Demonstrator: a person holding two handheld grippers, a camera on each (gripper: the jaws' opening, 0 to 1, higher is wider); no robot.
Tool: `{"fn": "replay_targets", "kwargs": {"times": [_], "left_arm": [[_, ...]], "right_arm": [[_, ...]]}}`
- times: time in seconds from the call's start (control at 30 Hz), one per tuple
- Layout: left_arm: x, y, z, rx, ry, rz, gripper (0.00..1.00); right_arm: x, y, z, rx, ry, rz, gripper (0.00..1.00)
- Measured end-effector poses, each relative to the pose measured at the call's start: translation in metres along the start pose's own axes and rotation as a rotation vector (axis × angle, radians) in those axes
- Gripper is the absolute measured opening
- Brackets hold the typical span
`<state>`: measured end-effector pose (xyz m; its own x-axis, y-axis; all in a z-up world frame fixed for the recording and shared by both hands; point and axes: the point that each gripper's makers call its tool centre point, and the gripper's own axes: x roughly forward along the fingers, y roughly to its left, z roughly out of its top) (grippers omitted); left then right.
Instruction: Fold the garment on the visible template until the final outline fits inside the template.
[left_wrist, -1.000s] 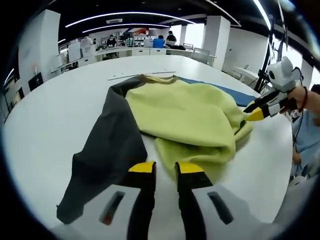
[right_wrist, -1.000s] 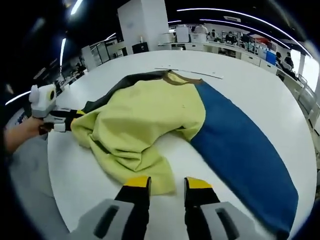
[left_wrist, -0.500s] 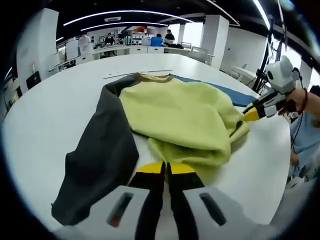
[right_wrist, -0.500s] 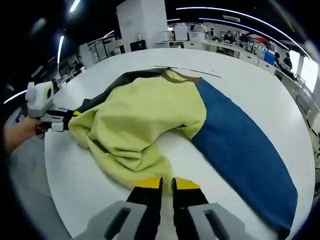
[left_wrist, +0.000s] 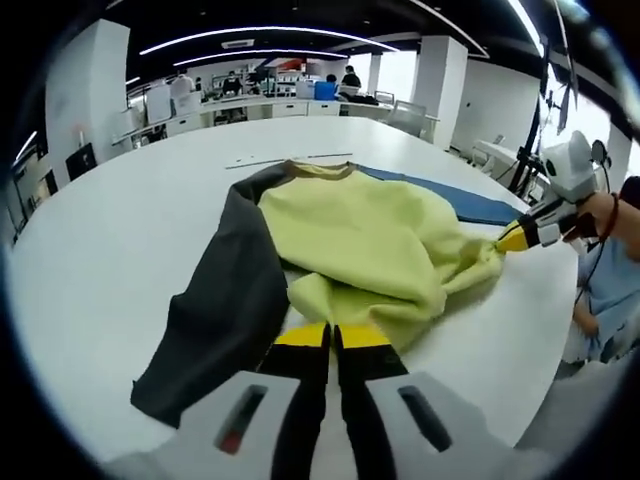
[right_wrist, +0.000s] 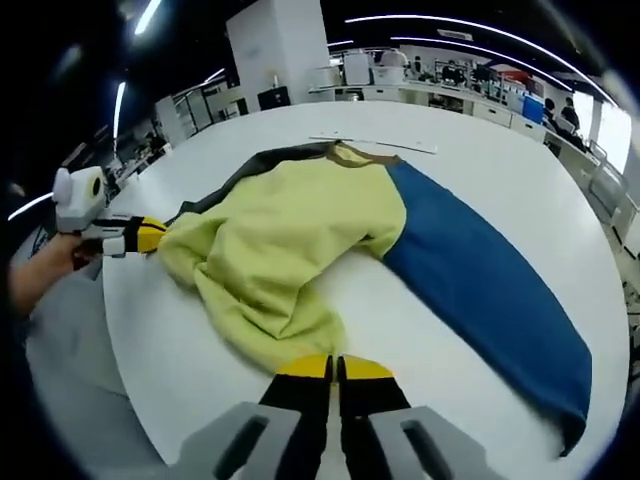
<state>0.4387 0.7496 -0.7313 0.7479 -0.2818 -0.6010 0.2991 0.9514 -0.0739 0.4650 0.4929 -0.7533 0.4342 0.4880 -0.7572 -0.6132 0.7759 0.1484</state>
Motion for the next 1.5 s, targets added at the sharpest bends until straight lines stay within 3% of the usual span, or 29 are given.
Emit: {"fn": "replay_targets", "kwargs": {"times": [0.27,0.47,0.6,0.8,1.03,1.17,1.5], "left_arm": [[-0.021,-0.011,0.003,0.016,-0.006,0.016,0.00],[-0.026,-0.039,0.013,0.108,-0.019,-0.012,0.00],[-0.017,-0.063,0.016,0.149,-0.016,-0.055,0.00],[0.000,-0.082,0.009,0.162,0.000,-0.092,0.00],[0.019,-0.087,-0.005,0.177,0.030,-0.114,0.00],[0.027,-0.093,-0.006,0.186,0.013,-0.153,0.01],[0.041,-0.098,-0.007,0.193,0.000,-0.175,0.02]], "right_arm": [[-0.023,0.007,-0.002,0.094,-0.055,-0.017,0.00],[-0.041,0.015,-0.002,0.130,-0.095,-0.063,0.00],[-0.047,0.019,-0.004,0.141,-0.094,-0.093,0.00],[-0.049,0.035,-0.007,0.167,-0.095,-0.087,0.00],[-0.035,0.057,-0.019,0.153,-0.053,-0.040,0.00],[-0.029,0.063,-0.021,0.145,-0.040,-0.029,0.00],[-0.025,0.060,-0.028,0.134,-0.013,-0.045,0.00]]}}
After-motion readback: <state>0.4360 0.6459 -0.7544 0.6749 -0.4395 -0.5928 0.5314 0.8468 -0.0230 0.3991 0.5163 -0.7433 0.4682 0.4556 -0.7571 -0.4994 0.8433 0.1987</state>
